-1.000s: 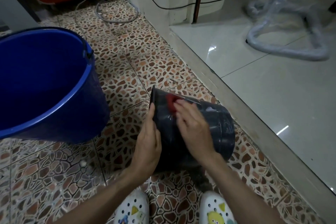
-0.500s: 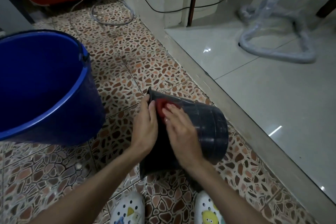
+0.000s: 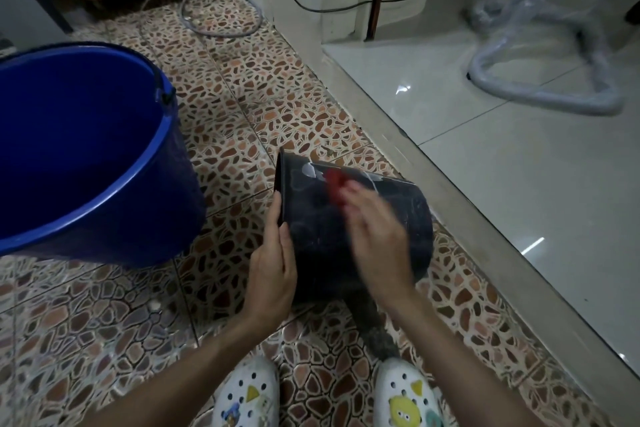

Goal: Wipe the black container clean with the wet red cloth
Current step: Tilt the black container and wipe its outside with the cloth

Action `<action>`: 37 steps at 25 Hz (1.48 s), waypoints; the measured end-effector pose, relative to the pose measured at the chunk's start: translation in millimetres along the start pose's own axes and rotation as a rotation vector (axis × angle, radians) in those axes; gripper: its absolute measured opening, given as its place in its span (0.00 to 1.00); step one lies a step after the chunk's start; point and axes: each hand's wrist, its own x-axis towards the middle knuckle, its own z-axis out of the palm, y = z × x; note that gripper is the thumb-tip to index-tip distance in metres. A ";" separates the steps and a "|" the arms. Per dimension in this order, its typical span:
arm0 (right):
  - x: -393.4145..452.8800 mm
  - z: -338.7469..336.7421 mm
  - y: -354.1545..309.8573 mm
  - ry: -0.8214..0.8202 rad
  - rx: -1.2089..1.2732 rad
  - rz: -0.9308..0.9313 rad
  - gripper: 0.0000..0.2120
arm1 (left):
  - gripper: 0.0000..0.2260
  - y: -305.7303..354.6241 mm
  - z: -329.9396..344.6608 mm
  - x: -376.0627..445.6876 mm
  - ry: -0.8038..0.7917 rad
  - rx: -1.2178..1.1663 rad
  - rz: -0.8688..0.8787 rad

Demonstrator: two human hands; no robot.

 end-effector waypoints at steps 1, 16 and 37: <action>-7.5 13.5 -11.8 -0.078 -0.019 -0.143 0.15 | 0.22 -3.3 -1.5 -3.6 -0.010 0.000 0.009; -12.9 24.5 -34.9 0.005 -0.031 -0.099 0.13 | 0.23 30.4 2.2 41.9 0.074 -0.098 -0.143; 12.6 -5.3 49.5 0.057 -0.060 0.270 0.14 | 0.19 2.4 8.0 1.6 0.137 -0.004 0.003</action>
